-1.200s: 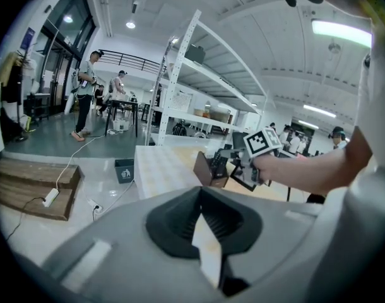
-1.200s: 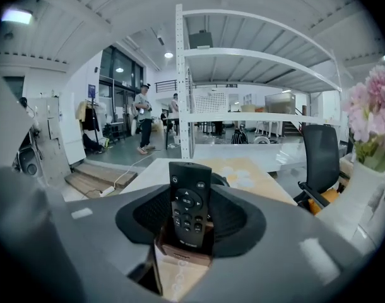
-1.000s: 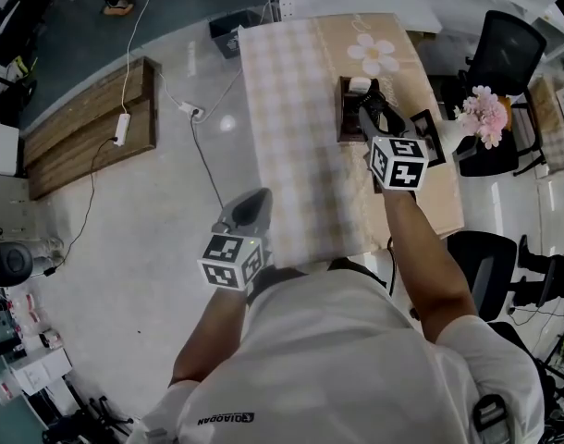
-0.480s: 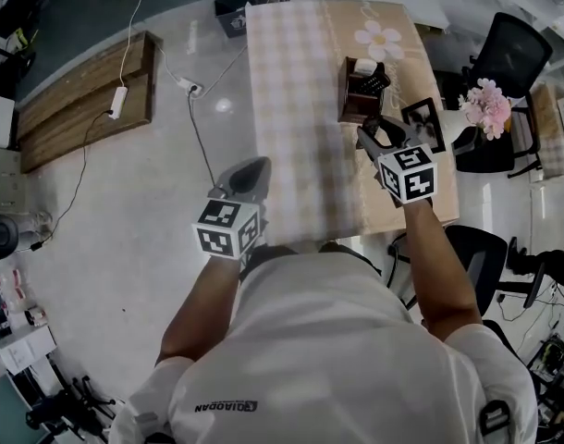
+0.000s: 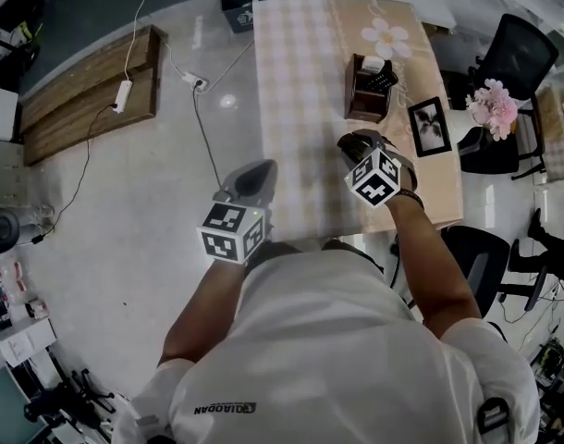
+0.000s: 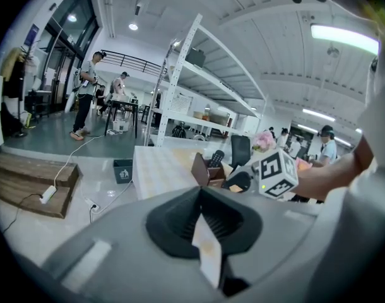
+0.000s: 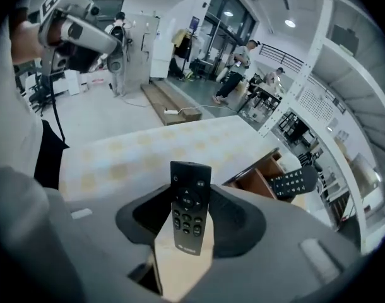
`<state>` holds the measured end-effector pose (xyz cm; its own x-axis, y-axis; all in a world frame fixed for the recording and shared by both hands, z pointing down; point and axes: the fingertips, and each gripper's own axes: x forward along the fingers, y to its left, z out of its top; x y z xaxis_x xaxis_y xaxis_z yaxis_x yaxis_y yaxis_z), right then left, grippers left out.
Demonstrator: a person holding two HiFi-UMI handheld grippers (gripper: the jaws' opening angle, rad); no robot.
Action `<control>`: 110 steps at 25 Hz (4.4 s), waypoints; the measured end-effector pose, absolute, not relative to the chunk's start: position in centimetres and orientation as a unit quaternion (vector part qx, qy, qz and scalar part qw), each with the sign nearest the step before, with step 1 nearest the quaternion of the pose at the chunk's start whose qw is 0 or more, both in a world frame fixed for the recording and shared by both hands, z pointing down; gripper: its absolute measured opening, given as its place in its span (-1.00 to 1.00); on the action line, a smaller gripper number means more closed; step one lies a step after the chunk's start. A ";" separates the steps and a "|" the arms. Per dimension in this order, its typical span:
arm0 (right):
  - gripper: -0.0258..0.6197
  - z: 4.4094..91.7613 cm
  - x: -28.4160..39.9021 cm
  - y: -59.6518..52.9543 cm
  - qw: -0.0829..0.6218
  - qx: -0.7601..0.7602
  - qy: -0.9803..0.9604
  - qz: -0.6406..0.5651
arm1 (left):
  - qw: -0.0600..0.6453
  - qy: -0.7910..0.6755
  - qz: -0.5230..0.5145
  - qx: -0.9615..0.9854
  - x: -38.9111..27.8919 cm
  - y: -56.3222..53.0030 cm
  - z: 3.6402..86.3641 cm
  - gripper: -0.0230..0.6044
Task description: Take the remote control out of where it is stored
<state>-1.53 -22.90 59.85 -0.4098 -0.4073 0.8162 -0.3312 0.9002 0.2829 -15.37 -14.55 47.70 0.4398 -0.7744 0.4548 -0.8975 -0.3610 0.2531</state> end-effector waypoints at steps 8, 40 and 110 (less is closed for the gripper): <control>-0.41 63.9 -5.1 -23.9 0.526 0.164 -0.830 -0.086 | 0.243 -0.530 0.124 0.803 -17.0 -13.6 47.9 -0.92; -0.63 55.5 -1.3 -23.5 0.276 0.306 -0.892 0.185 | 0.236 -0.504 0.109 0.824 -14.8 -14.6 46.2 -0.91; -0.48 52.3 7.0 -40.9 0.267 0.430 -0.858 0.086 | 0.237 -0.538 0.136 0.797 -14.6 -18.6 47.2 -0.91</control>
